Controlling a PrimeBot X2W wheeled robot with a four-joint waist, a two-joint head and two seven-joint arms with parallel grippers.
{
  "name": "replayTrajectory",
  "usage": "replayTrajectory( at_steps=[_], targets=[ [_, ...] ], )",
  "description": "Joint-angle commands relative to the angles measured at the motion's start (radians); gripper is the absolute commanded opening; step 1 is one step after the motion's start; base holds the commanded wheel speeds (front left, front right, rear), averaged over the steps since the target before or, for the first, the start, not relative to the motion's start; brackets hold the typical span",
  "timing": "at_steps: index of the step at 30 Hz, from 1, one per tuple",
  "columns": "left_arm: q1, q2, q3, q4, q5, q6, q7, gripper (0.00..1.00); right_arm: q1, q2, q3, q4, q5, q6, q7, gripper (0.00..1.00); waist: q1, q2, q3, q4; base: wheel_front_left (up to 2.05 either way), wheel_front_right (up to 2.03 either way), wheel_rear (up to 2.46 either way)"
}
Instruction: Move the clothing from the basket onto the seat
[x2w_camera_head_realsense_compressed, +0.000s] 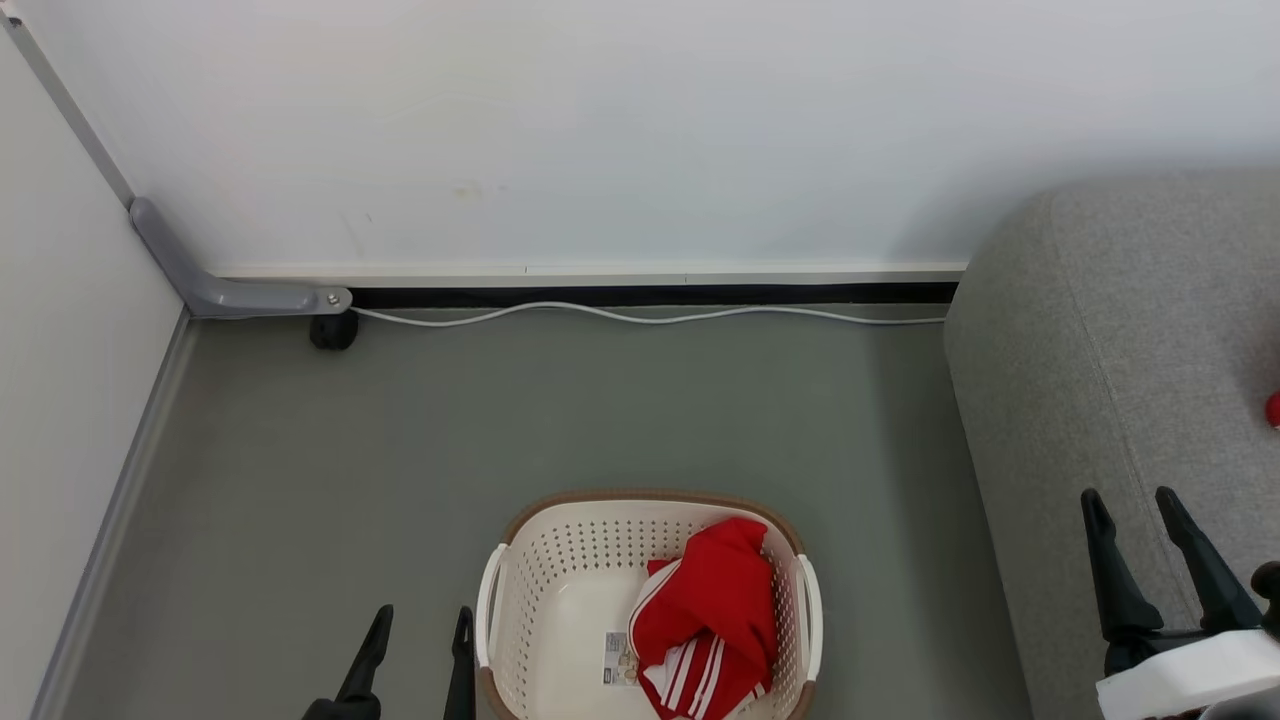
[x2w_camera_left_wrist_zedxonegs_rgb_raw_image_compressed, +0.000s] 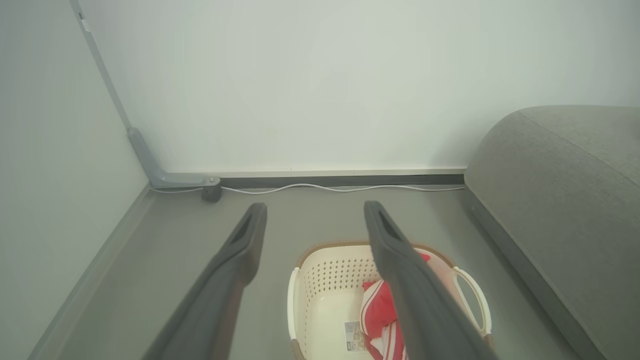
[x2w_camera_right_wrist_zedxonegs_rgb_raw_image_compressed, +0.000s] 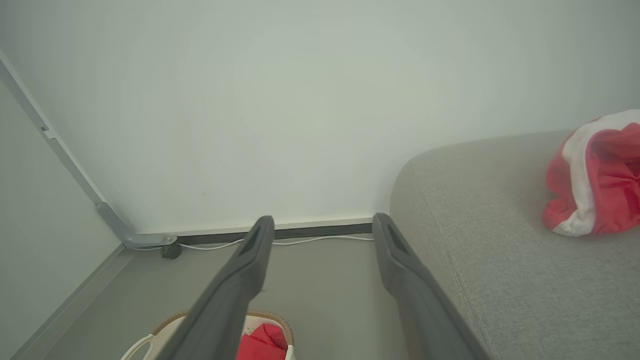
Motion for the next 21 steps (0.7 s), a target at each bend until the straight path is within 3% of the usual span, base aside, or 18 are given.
replayTrajectory(
  at_steps=[1, 21],
  targets=[
    [-0.044, 0.001, 0.018, -0.017, -0.007, 0.012, -0.006, 1.0, -0.034, -0.033, 0.011, -0.037, 0.008, 0.003, -0.006, 1.0, 0.0, 0.0, 0.021, -0.001, 0.0, 0.0, 0.0],
    [-0.376, 0.001, -0.329, 0.091, -0.173, 0.206, -0.006, 1.0, -0.177, -0.213, 0.011, -0.272, 0.142, 0.003, -0.006, 1.0, 0.0, 0.0, 0.394, -0.039, 0.0, 0.0, 0.0]
  ],
)
